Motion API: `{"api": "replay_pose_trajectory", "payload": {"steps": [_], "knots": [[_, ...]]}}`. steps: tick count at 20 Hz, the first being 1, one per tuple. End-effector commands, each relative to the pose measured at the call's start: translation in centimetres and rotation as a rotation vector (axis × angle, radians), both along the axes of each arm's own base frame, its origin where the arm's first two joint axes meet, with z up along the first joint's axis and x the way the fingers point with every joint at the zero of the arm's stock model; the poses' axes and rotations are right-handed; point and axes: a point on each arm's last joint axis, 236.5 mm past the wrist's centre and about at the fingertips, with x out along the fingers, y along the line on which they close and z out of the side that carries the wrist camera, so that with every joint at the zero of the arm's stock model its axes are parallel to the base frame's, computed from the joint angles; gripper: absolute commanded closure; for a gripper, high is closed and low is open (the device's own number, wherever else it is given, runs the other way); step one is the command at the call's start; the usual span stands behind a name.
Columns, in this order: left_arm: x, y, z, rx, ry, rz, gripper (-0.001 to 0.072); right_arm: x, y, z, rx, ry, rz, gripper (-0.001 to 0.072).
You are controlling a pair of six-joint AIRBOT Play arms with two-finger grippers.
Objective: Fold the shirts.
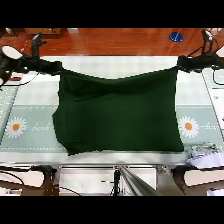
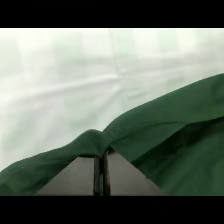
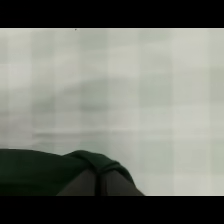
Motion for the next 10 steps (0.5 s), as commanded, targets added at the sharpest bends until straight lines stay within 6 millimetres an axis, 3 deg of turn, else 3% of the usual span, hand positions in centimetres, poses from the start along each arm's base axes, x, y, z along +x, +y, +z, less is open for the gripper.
{"api": "replay_pose_trajectory", "payload": {"steps": [1,5,10], "knots": [[2.3,-0.9,-3.1,0.028,-0.036,0.015,0.0684,1.6,-0.6,-2.8,-0.003,-0.005,-0.021,0.0684],[2.1,-0.8,-5.9,0.026,0.016,0.017,0.0684,3.0,-1.9,-3.1,-0.046,-0.063,-0.037,0.0684],[2.3,0.1,-6.2,0.027,0.021,0.033,0.0685,3.3,-4.3,-3.0,-0.078,-0.074,-0.102,0.0684]]}}
